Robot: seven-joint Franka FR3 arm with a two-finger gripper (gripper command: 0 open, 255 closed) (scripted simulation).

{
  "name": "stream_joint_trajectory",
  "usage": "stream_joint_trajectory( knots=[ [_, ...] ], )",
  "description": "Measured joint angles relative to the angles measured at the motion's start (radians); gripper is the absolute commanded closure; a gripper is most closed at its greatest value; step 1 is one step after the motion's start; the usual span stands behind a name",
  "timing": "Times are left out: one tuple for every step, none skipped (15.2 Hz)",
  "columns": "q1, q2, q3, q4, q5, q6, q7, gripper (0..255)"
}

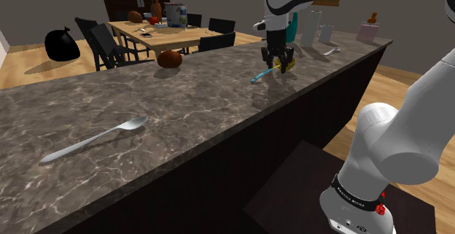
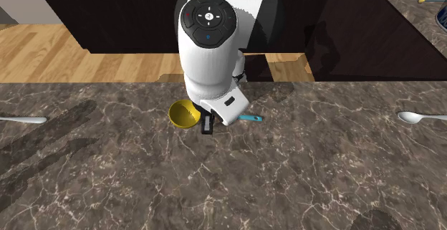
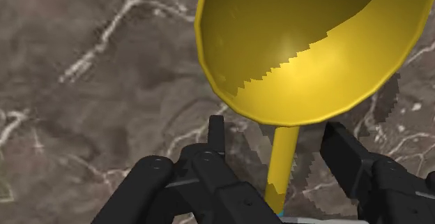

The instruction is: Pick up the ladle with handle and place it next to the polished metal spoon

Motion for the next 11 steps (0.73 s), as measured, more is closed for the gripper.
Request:
stream_joint_trajectory(
  knots=[
    [0.000, -0.001, 0.000, 0.002, 0.000, 0.002, 0.000, 255],
    [0.000, -0.001, 0.000, 0.001, 0.000, 0.001, 0.000, 255],
    [0.000, -0.001, 0.001, 0.000, 0.000, 0.001, 0.001, 255],
    [0.000, -0.001, 0.001, 0.000, 0.000, 0.001, 0.001, 255],
    [0.000, -0.001, 0.001, 0.000, 0.000, 0.001, 0.001, 255],
    [0.000, -0.001, 0.001, 0.000, 0.000, 0.001, 0.001, 255],
    [0.000, -0.001, 0.001, 0.000, 0.000, 0.001, 0.001, 255],
    [0.000, -0.001, 0.001, 0.000, 0.000, 0.001, 0.001, 255],
    [0.000, -0.001, 0.001, 0.000, 0.000, 0.001, 0.001, 255],
    [0.000, 0.000, 0.001, 0.006, 0.001, -0.006, 0.000, 255],
    [0.000, -0.001, 0.002, 0.013, 0.000, -0.014, -0.002, 255]
  ],
)
